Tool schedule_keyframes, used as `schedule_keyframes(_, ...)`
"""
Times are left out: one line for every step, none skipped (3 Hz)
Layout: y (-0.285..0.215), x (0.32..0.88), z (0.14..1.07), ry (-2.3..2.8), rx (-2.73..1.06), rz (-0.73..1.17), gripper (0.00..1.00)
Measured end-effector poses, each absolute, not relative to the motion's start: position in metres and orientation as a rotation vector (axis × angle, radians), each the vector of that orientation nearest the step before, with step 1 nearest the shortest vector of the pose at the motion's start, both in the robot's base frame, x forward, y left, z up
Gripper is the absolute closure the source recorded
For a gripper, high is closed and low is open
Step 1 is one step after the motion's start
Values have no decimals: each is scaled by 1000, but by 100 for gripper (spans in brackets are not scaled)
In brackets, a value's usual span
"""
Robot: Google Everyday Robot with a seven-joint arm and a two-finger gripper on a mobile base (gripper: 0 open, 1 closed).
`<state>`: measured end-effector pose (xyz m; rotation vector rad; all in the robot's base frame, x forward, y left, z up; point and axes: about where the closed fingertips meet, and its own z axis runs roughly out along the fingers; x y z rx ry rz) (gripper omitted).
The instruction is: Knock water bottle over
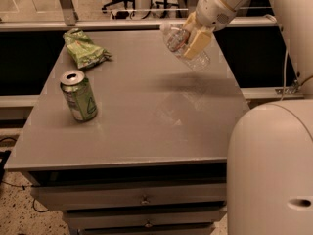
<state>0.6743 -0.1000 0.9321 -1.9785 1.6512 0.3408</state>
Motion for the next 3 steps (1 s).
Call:
schedule_keyframes(-103, 646, 915, 1581, -2229, 273, 100)
schedule_keyframes(-104, 612, 893, 1484, -2449, 254, 83)
schedule_keyframes(-104, 582, 869, 1437, -2587, 290, 60)
